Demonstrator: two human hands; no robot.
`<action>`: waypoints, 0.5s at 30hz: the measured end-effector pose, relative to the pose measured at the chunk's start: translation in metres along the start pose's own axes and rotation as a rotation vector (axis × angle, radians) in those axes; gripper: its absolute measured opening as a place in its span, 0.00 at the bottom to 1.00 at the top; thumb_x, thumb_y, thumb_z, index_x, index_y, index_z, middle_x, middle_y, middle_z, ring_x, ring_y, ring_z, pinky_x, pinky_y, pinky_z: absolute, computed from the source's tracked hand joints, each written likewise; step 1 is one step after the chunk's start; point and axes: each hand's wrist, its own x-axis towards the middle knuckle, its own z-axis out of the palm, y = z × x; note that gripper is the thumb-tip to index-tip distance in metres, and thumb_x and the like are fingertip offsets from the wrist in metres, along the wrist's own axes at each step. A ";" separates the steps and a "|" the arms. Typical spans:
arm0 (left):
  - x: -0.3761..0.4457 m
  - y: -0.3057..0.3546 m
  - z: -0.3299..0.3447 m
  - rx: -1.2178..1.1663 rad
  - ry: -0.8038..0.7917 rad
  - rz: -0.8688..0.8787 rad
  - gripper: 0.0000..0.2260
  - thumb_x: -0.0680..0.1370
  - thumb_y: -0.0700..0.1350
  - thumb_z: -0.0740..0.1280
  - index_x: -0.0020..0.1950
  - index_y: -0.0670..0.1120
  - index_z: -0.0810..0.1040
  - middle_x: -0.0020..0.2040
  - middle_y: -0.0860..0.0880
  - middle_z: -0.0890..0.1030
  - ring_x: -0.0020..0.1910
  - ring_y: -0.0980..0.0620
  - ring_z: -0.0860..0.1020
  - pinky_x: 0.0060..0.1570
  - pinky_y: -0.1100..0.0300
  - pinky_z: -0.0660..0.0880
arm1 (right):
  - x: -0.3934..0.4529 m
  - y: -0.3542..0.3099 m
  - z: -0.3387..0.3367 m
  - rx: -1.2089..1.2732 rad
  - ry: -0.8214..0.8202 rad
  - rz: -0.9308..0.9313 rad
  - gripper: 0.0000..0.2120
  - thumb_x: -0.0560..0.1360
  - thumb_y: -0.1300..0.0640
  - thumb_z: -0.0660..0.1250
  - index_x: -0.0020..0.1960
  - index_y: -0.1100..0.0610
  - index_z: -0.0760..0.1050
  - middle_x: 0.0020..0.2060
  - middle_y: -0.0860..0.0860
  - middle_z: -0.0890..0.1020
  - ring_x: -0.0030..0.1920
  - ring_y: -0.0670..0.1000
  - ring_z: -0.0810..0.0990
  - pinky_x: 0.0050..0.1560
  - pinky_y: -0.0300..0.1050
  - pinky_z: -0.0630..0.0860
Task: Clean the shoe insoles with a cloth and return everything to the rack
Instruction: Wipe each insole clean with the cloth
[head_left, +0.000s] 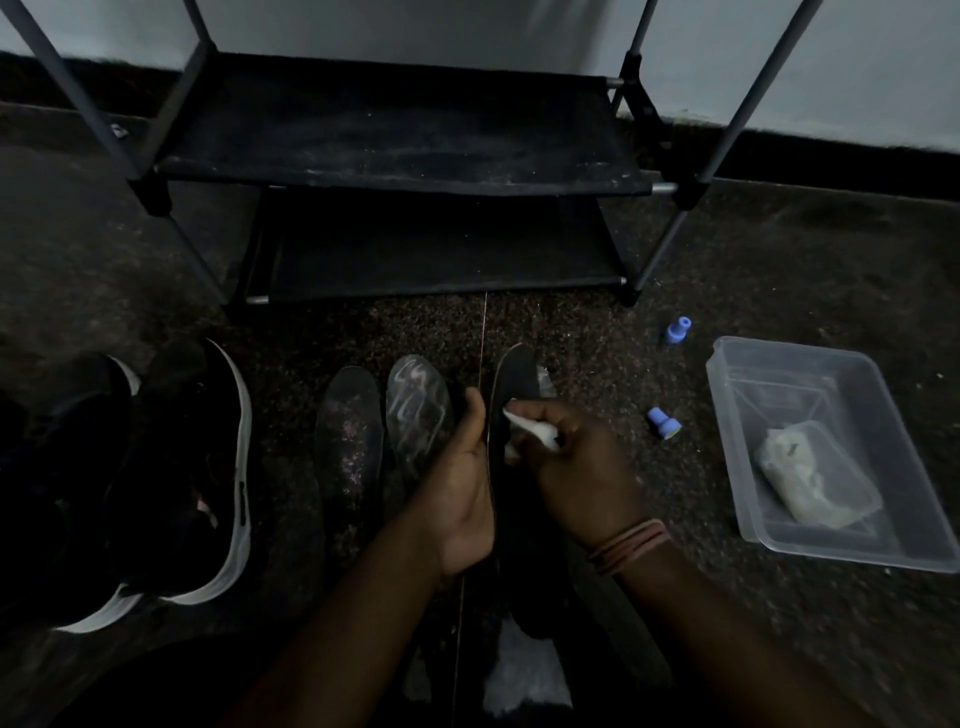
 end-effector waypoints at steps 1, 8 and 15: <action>0.000 0.000 0.000 0.009 0.019 0.013 0.33 0.80 0.68 0.54 0.68 0.45 0.80 0.66 0.40 0.80 0.65 0.43 0.79 0.67 0.46 0.71 | 0.000 0.001 -0.001 -0.067 -0.045 -0.070 0.13 0.75 0.66 0.70 0.56 0.54 0.83 0.51 0.47 0.84 0.50 0.42 0.83 0.52 0.34 0.78; 0.007 0.015 -0.017 -0.109 0.128 0.116 0.31 0.83 0.63 0.52 0.56 0.41 0.85 0.57 0.40 0.85 0.51 0.45 0.86 0.47 0.52 0.83 | -0.001 -0.011 -0.008 -0.283 -0.470 -0.268 0.11 0.70 0.69 0.71 0.45 0.55 0.85 0.46 0.47 0.85 0.47 0.42 0.83 0.53 0.42 0.79; 0.008 0.026 -0.020 -0.209 0.077 0.087 0.31 0.82 0.65 0.55 0.65 0.41 0.81 0.66 0.37 0.79 0.59 0.40 0.82 0.62 0.45 0.74 | 0.005 -0.002 -0.015 -0.429 -0.267 -0.345 0.06 0.74 0.55 0.70 0.42 0.54 0.84 0.43 0.48 0.83 0.44 0.44 0.80 0.49 0.38 0.76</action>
